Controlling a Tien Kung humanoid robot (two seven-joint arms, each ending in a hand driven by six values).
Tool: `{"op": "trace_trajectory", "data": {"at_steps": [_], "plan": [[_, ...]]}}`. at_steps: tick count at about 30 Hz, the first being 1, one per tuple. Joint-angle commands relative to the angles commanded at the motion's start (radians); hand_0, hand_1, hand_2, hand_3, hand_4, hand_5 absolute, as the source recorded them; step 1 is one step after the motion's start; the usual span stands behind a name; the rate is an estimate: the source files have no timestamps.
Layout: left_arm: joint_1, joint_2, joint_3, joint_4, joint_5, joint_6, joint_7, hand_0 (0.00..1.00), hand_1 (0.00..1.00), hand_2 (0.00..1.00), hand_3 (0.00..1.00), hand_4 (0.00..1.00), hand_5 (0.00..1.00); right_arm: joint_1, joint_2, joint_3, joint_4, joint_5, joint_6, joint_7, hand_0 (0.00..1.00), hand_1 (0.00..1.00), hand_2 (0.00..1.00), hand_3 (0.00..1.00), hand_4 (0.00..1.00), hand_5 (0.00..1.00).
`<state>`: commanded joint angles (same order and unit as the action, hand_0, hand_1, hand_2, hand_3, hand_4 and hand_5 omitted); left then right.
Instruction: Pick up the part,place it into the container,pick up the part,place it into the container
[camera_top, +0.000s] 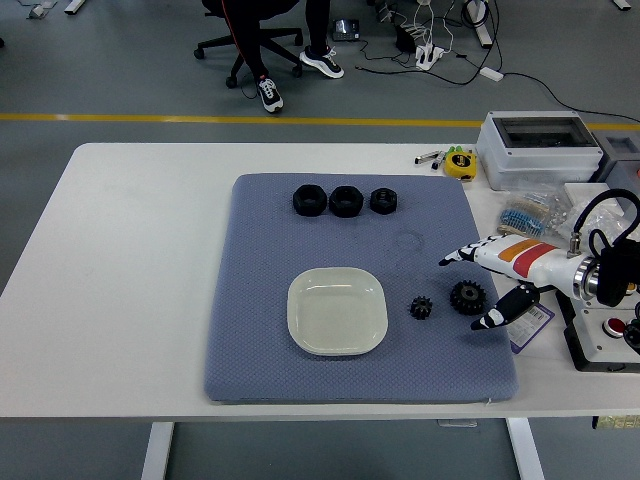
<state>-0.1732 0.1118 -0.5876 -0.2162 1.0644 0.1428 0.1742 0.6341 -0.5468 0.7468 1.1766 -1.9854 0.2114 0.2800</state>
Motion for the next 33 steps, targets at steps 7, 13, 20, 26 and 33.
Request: {"op": "trace_trajectory", "data": {"at_steps": [7, 13, 20, 26, 33], "plan": [[0.005, -0.001, -0.005, -0.001, 0.011, -0.003, 0.002, 0.705, 0.672, 0.641, 0.554, 0.632, 0.568, 0.014, 0.045, -0.015, -0.087, 0.006, -0.018, 0.007, 0.787, 0.746, 0.776, 0.819, 0.962, 0.219], [0.000, -0.002, -0.006, -0.002, 0.011, -0.004, 0.003, 0.705, 0.672, 0.641, 0.554, 0.632, 0.569, 0.028, 0.064, -0.013, -0.144, 0.009, -0.027, 0.013, 0.714, 0.702, 0.744, 0.789, 0.919, 0.199], [-0.003, -0.001, -0.002, -0.002, 0.004, -0.003, 0.001, 0.704, 0.669, 0.641, 0.554, 0.633, 0.570, 0.030, 0.064, -0.009, -0.173, 0.000, -0.032, 0.017, 0.667, 0.672, 0.721, 0.771, 0.903, 0.194], [-0.005, -0.002, -0.005, -0.002, 0.009, -0.004, 0.002, 0.704, 0.671, 0.641, 0.554, 0.631, 0.568, 0.027, 0.069, -0.011, -0.196, 0.003, -0.042, 0.019, 0.638, 0.653, 0.703, 0.749, 0.893, 0.199], [-0.007, -0.004, -0.006, -0.002, 0.009, -0.004, 0.001, 0.704, 0.670, 0.641, 0.554, 0.631, 0.566, 0.026, 0.079, -0.014, -0.215, 0.007, -0.055, 0.023, 0.604, 0.631, 0.678, 0.709, 0.867, 0.186]]}}
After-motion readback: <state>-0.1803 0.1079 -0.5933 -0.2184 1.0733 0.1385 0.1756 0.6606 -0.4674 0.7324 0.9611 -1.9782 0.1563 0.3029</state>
